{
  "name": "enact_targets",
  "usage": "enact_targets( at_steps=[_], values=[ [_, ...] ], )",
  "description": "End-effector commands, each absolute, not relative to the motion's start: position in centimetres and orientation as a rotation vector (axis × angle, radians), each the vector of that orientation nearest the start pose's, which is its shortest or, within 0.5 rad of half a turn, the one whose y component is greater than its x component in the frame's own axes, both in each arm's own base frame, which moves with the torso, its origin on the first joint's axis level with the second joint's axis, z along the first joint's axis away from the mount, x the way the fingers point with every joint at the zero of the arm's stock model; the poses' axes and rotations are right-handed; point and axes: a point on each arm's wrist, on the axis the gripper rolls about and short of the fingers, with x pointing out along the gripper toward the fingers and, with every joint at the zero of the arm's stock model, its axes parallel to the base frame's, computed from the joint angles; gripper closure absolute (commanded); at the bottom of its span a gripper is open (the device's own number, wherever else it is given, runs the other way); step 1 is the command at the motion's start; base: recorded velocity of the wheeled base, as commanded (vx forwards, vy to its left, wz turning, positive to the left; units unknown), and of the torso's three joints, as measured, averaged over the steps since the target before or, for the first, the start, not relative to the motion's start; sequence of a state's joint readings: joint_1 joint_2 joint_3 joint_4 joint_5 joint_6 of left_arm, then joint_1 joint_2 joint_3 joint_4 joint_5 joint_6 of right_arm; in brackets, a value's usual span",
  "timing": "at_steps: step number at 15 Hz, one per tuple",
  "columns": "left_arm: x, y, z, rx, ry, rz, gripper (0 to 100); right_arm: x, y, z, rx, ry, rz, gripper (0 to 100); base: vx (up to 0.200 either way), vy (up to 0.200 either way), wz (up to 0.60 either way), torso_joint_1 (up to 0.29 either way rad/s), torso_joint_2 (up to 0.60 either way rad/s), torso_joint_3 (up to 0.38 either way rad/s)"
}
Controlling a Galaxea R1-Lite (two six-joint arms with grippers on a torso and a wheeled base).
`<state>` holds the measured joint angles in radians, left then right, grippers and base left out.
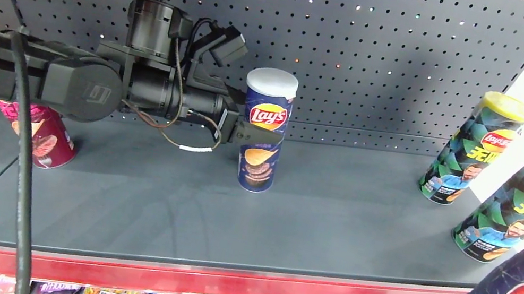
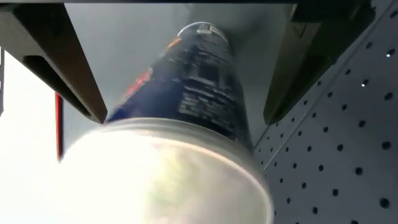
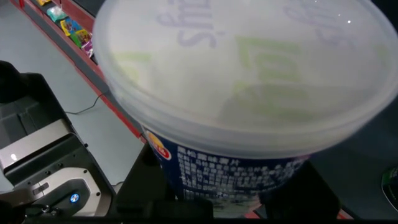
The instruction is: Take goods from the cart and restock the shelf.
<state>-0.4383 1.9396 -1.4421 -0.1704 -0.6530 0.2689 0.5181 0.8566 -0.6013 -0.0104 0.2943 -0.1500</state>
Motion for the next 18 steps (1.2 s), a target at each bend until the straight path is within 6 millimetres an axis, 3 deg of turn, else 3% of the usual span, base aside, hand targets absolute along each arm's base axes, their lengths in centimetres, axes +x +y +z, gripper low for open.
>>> enact_targets(
  at_steps=[1, 4, 5, 11, 15, 18],
  values=[
    [34.9, -18.3, 23.0, 0.202, 0.195, -1.124, 0, 7.5, 5.0, 23.1, -0.169, 0.188, 0.826, 100, 0.000, 0.000, 0.00, 0.000, 0.00, 0.000],
    [35.3, -19.1, 22.3, 0.205, 0.205, -1.141, 0, 7.5, 4.9, 23.2, -0.168, 0.187, 0.816, 100, 0.000, 0.000, 0.00, 0.000, 0.00, 0.000],
    [35.4, -19.3, 22.2, 0.202, 0.209, -1.142, 100, 7.6, 4.9, 23.2, -0.168, 0.187, 0.813, 100, 0.000, 0.000, 0.00, 0.000, 0.00, 0.000],
    [34.8, -19.8, 22.0, 0.206, 0.213, -1.169, 100, 7.6, 4.8, 23.2, -0.166, 0.187, 0.799, 100, 0.000, 0.000, 0.00, 0.000, 0.00, 0.000],
    [32.6, -18.8, 24.0, 0.195, 0.175, -1.208, 100, 7.6, 4.8, 23.3, -0.166, 0.184, 0.800, 100, 0.000, 0.000, 0.00, 0.000, 0.00, 0.000],
    [30.9, -18.0, 23.7, 0.188, 0.199, -1.248, 100, 7.7, 4.9, 23.3, -0.167, 0.186, 0.803, 100, 0.000, 0.000, 0.00, 0.000, 0.00, 0.000]
  ],
)
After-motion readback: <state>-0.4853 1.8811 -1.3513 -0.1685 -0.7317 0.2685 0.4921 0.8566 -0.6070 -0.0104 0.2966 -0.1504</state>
